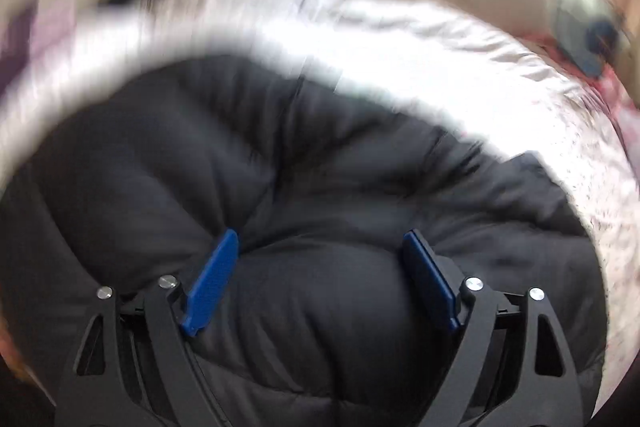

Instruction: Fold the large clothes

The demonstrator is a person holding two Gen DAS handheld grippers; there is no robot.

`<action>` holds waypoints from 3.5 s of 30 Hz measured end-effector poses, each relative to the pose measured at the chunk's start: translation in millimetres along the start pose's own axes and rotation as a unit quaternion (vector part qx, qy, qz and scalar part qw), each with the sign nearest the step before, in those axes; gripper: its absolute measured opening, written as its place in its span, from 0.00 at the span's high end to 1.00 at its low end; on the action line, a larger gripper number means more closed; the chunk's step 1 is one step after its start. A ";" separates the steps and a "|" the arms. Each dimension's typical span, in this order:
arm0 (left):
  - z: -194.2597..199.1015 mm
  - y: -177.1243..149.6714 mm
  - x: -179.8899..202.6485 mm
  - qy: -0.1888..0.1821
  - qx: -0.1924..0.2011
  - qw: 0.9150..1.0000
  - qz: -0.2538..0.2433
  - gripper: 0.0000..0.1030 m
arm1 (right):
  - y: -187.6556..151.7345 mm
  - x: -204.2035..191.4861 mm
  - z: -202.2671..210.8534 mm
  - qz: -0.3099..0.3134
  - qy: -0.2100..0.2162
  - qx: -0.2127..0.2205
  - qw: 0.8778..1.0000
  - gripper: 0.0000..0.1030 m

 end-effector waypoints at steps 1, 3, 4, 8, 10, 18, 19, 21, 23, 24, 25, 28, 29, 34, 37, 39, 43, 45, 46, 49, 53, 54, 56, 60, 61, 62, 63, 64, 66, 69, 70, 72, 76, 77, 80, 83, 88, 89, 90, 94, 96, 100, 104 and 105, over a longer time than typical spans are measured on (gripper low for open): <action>-2.4 -1.3 5.6 0.010 0.001 1.000 -0.007 0.30 | -2.1 -2.7 -3.4 0.017 -0.010 -0.001 1.000 0.19; 1.7 -4.7 14.8 0.015 0.001 1.000 -0.018 0.27 | 3.7 0.6 -1.1 0.005 -0.001 -0.025 1.000 0.19; 4.6 -4.5 19.3 0.016 0.005 0.999 -0.028 0.27 | 7.5 1.9 6.1 -0.010 0.009 -0.021 1.000 0.19; 0.5 0.6 18.6 0.029 0.001 0.999 -0.032 0.27 | 41.5 2.7 34.0 -0.025 0.021 0.043 0.999 0.19; 0.8 0.4 14.6 0.029 0.004 0.999 -0.027 0.25 | 74.6 13.3 22.5 -0.045 0.010 0.048 0.998 0.18; -8.6 -2.8 22.8 0.055 0.003 0.997 -0.055 0.16 | 76.8 20.1 -79.2 -0.063 -0.012 -0.087 0.994 0.06; -8.6 -3.5 23.7 0.056 0.001 0.997 -0.058 0.15 | 76.4 21.3 -69.7 -0.062 -0.003 -0.086 0.994 0.07; -7.5 -1.9 23.2 0.052 -0.002 0.997 -0.055 0.15 | 66.5 17.8 -26.5 -0.052 0.017 -0.054 0.997 0.07; -5.3 2.9 20.2 0.039 0.003 0.998 -0.042 0.15 | 48.4 10.4 20.5 -0.031 0.021 -0.015 0.999 0.07; -3.9 4.9 17.7 0.033 0.008 0.999 -0.032 0.15 | 33.7 7.6 39.0 -0.022 0.020 -0.004 1.000 0.07; -4.3 4.7 17.0 0.032 0.011 0.999 -0.028 0.15 | 15.0 2.0 44.6 -0.008 0.015 -0.012 1.000 0.07; -11.7 0.9 24.2 0.038 0.014 0.998 -0.044 0.15 | -28.3 -15.7 26.5 0.032 0.000 -0.033 0.999 0.07; -11.4 -1.5 26.7 0.042 0.012 0.998 -0.056 0.16 | -30.4 -15.1 23.9 0.032 -0.001 -0.030 0.999 0.07; -3.8 1.4 30.4 0.044 0.012 0.996 -0.070 0.21 | -21.7 -13.4 61.7 -0.018 0.000 -0.001 1.000 0.07; -10.8 4.0 25.4 0.043 0.011 0.997 -0.056 0.21 | -46.8 -22.2 47.5 -0.011 -0.007 -0.029 1.000 0.07; -7.5 1.8 23.2 0.038 0.012 0.998 -0.044 0.21 | -53.3 -29.2 45.9 0.012 -0.016 -0.027 0.999 0.07; 1.4 11.3 15.6 0.023 0.024 0.999 -0.007 0.21 | -33.6 -19.8 70.5 -0.020 -0.011 -0.005 1.000 0.07; -1.9 14.6 12.2 0.013 0.025 0.999 0.018 0.21 | -47.5 -26.5 54.6 0.006 -0.011 -0.044 0.999 0.07; -4.4 14.8 14.1 0.010 0.024 0.999 0.022 0.21 | -51.5 -28.8 51.0 0.016 -0.015 -0.040 0.999 0.07; -6.3 14.0 21.0 0.009 0.024 1.000 0.010 0.21 | -46.1 -21.0 62.2 0.008 -0.014 -0.042 0.999 0.07; -8.0 15.7 21.1 0.003 0.022 1.000 0.008 0.30 | -56.2 -26.7 68.7 0.011 -0.009 -0.033 0.999 0.07; -7.1 15.5 20.0 0.005 0.022 1.000 0.008 0.33 | -57.1 -23.8 73.0 0.010 -0.005 -0.034 0.999 0.07; -5.9 16.3 19.1 0.007 0.022 1.000 0.003 0.38 | -57.1 -18.9 90.4 -0.012 0.002 -0.022 1.000 0.07; -9.3 17.1 22.6 0.013 0.022 1.000 -0.007 0.44 | -70.2 -27.9 76.2 0.010 0.004 -0.033 0.999 0.06; -10.0 15.6 28.4 0.015 0.024 0.999 -0.018 0.48 | -70.8 -29.2 70.5 0.016 -0.004 -0.034 0.999 0.06; -9.6 14.1 36.2 0.016 0.029 0.999 -0.030 0.50 | -67.8 -29.3 62.8 0.021 -0.009 -0.035 0.999 0.06; -8.3 12.9 43.8 0.015 0.033 0.998 -0.042 0.55 | -66.6 -32.2 58.8 0.024 -0.012 -0.037 0.999 0.06; -7.3 11.0 56.2 0.014 0.038 0.997 -0.064 0.59 | -65.3 -33.5 55.7 0.024 -0.012 -0.039 0.999 0.06; -6.6 3.5 90.6 0.009 0.040 0.991 -0.127 0.61 | -65.8 -32.4 52.1 0.020 -0.005 -0.039 0.999 0.06; -15.8 -14.7 148.4 -0.003 0.025 0.976 -0.218 0.62 | -68.9 -26.7 52.8 0.010 0.012 -0.026 1.000 0.06; -21.8 -21.9 165.6 -0.007 0.017 0.970 -0.244 0.62 | -70.5 -22.9 53.1 0.007 0.018 -0.018 1.000 0.06; -42.8 -39.2 205.3 -0.011 -0.007 0.954 -0.300 0.62 | -71.1 -14.4 57.9 0.002 0.038 -0.005 0.999 0.06; -87.3 -80.7 261.8 -0.008 -0.061 0.918 -0.391 0.62 | -72.3 26.0 110.4 -0.044 0.120 0.047 0.991 0.07; -101.2 -94.2 271.3 0.000 -0.079 0.906 -0.415 0.62 | -77.3 50.9 134.3 -0.094 0.173 0.075 0.978 0.07; -149.8 -144.0 288.7 0.029 -0.139 0.867 -0.477 0.62 | -100.5 130.1 166.6 -0.231 0.263 0.106 0.931 0.07; -198.6 -203.0 290.7 0.054 -0.199 0.826 -0.525 0.62 | -121.6 193.0 182.2 -0.316 0.284 0.123 0.897 0.07; -243.5 -276.7 273.2 0.069 -0.262 0.778 -0.566 0.54 | -113.8 279.1 227.9 -0.360 0.253 0.191 0.878 0.07; -245.8 -286.1 271.2 0.071 -0.265 0.770 -0.576 0.53 | -104.5 284.0 233.3 -0.349 0.243 0.196 0.884 0.07; -248.0 -293.9 269.6 0.075 -0.268 0.761 -0.587 0.52 | -87.5 287.1 236.6 -0.327 0.229 0.192 0.896 0.07; -245.9 -311.1 266.4 0.096 -0.274 0.730 -0.619 0.44 | -38.5 248.6 219.8 -0.235 0.152 0.136 0.950 0.07; -238.8 -313.3 269.6 0.098 -0.284 0.720 -0.625 0.44 | -30.8 234.6 185.9 -0.184 0.080 0.089 0.976 0.07; -199.5 -306.2 291.3 0.066 -0.299 0.711 -0.634 0.42 | -44.1 247.6 120.5 -0.213 0.051 0.031 0.975 0.07; -186.7 -242.8 311.1 0.057 -0.226 0.767 -0.598 0.39 | -67.6 261.0 123.5 -0.240 0.034 0.021 0.970 0.07; -193.6 -220.9 310.2 0.065 -0.208 0.784 -0.582 0.38 | -76.4 264.0 123.9 -0.236 0.025 0.018 0.971 0.07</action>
Point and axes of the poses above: each gripper's, at about its wrist camera, not at the fingertips, and z roughly against the way its jaws point, x to its right, y to its top, the point moved 6 cm from there along -z, roughly the way its jaws point, and after that the axes turned 5 degrees about -z, right-handed, at the moved point
